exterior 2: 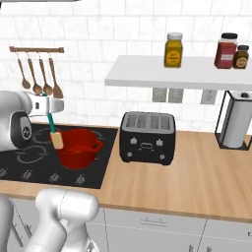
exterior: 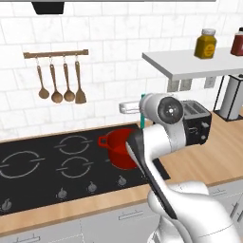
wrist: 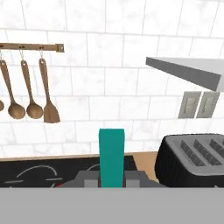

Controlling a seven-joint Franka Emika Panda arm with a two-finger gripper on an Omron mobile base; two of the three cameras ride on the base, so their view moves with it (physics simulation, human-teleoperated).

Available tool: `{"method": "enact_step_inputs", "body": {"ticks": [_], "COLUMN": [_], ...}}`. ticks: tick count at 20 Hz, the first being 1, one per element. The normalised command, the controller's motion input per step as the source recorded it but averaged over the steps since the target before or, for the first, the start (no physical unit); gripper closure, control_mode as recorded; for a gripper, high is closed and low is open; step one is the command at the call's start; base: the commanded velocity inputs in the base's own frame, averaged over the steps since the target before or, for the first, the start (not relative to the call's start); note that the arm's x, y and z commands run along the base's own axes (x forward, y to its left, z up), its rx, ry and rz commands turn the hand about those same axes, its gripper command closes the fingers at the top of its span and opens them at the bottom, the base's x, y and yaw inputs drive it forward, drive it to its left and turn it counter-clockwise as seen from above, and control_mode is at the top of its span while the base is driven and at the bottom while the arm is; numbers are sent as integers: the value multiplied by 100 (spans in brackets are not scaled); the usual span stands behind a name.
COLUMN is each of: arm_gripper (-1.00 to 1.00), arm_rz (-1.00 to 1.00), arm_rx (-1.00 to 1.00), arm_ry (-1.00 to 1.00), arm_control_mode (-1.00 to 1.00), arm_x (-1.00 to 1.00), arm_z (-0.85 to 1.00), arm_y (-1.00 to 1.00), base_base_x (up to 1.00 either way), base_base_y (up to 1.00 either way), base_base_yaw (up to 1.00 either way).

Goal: Put the lemon and bell pepper in the pot. Retrieve the spatula and lightly stir the vegetables in the pot.

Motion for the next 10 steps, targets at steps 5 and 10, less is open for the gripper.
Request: {"method": "enact_step_inputs", "body": {"ticks": [5, 10], "arm_gripper": [100, 100], "arm_rz": [-1, -1], "arm_rx": [0, 0], "arm_ry": [-1, -4], "arm_control_mode": [-100, -100], "arm_x": [23, 33], "arm_z": [-49, -14], "arm_y": [0, 0], "base_base_x": [0, 0], "base_base_y": [0, 0], "base_base_yaw": [0, 0]}}
